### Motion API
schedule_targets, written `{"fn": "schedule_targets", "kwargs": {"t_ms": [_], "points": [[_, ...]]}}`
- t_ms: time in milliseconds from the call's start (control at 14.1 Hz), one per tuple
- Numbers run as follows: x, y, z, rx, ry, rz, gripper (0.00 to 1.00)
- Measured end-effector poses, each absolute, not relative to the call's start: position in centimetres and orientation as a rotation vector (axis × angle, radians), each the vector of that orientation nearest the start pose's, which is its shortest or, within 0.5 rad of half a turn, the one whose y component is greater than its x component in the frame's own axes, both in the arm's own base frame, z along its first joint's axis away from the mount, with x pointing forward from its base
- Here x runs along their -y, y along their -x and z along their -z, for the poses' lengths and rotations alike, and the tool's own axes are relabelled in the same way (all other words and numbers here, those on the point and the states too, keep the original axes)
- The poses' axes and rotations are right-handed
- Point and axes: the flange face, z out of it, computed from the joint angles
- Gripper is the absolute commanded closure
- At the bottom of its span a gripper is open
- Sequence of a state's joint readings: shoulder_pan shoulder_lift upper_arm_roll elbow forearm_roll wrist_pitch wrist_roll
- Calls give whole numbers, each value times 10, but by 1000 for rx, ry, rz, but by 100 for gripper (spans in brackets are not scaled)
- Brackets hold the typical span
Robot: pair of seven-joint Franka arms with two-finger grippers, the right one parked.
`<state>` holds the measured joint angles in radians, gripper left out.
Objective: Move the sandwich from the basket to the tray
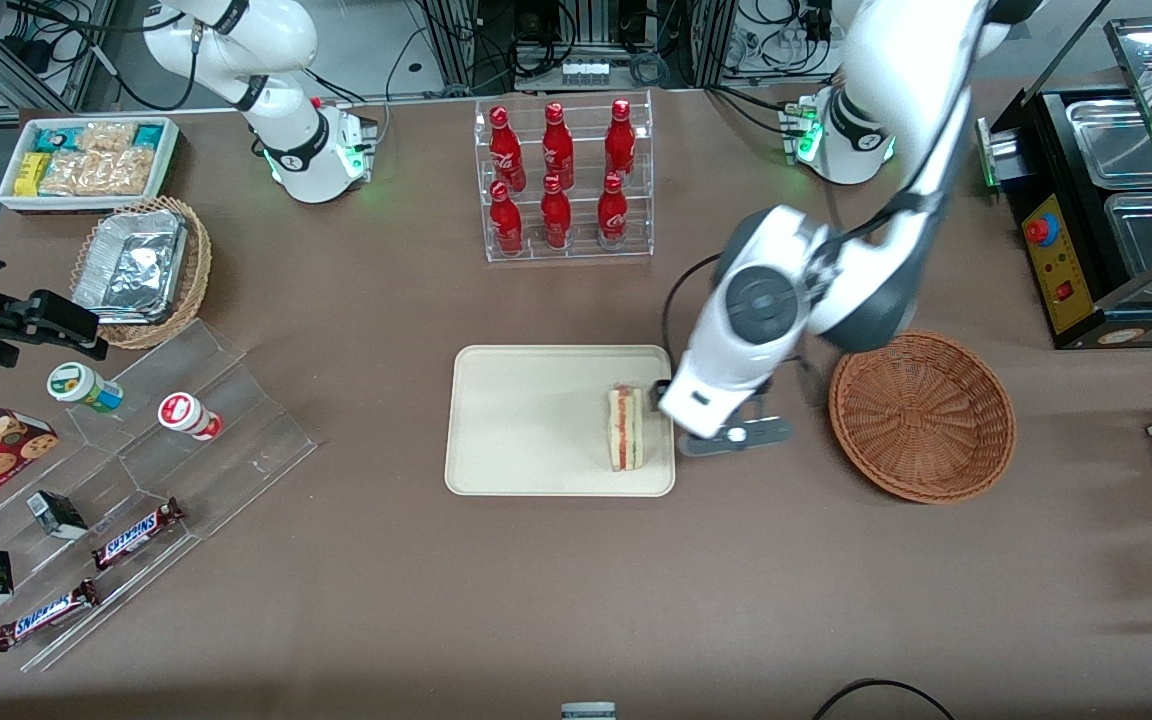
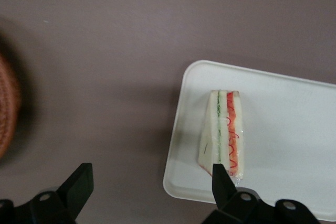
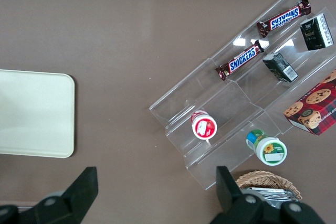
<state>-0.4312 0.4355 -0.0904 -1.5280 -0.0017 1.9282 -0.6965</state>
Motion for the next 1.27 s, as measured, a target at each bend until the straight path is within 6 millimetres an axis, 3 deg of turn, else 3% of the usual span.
{"fn": "schedule_targets", "kwargs": {"t_ms": [212, 496, 637, 779, 991, 1274], "points": [[269, -603, -447, 387, 3112, -107, 0], [164, -608, -494, 384, 3090, -181, 0], [117, -602, -522, 358, 3107, -143, 0], [76, -583, -551, 334, 3115, -113, 0], [52, -547, -589, 317, 3109, -101, 0], [43, -527, -619, 271, 3105, -102, 0]]}}
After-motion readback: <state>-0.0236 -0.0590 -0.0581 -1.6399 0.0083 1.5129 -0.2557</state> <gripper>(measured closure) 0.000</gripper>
